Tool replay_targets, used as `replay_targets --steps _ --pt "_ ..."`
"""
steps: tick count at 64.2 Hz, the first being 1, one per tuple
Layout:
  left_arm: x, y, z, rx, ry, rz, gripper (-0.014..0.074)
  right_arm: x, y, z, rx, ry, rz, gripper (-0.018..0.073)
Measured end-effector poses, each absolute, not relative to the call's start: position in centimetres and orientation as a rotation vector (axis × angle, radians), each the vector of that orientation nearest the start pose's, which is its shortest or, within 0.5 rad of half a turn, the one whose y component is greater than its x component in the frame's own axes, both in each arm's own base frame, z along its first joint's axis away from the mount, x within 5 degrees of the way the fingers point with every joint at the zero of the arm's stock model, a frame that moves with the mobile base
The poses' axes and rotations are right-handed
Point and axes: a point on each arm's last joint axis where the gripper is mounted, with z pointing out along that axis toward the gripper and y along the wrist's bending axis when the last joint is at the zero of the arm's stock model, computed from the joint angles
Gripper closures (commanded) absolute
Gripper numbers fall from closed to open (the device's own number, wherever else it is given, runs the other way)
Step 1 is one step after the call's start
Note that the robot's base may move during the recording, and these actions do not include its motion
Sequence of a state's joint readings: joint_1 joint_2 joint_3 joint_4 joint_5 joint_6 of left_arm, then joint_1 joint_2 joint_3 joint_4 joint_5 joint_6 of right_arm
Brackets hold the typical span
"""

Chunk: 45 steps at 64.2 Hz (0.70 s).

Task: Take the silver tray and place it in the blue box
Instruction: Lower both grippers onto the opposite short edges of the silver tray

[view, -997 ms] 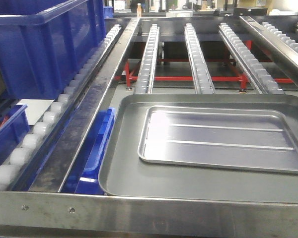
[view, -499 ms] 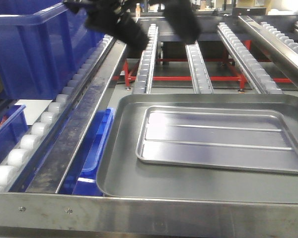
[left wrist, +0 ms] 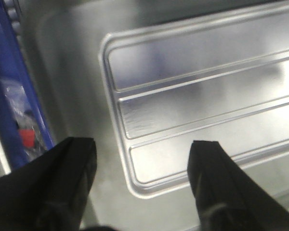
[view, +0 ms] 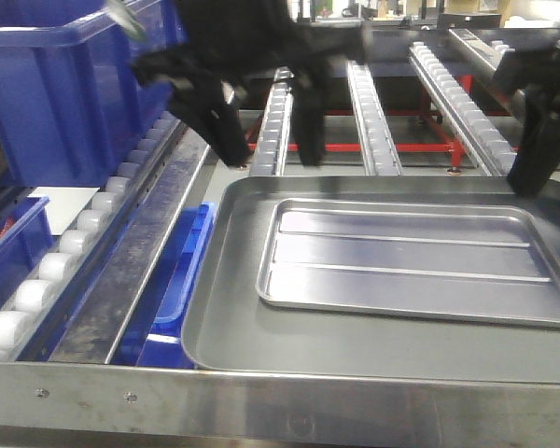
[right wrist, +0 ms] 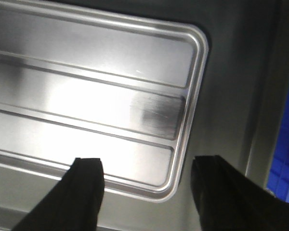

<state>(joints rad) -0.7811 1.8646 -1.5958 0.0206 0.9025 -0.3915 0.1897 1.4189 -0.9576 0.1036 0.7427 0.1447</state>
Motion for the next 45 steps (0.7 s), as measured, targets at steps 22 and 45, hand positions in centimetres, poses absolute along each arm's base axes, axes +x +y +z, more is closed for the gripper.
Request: replay_targets --steps 22,45 --pt "31.7 -30.7 25.0 0.517 2.691 -0.256 0.0279 28.8 4.7 23.4 0.106 2.734 0.198 0.0062" --pt "32.4 -30.7 22.9 0.487 2.728 -0.166 0.0281 30.4 4.6 21.3 0.118 2.723 0.186 0.0062"
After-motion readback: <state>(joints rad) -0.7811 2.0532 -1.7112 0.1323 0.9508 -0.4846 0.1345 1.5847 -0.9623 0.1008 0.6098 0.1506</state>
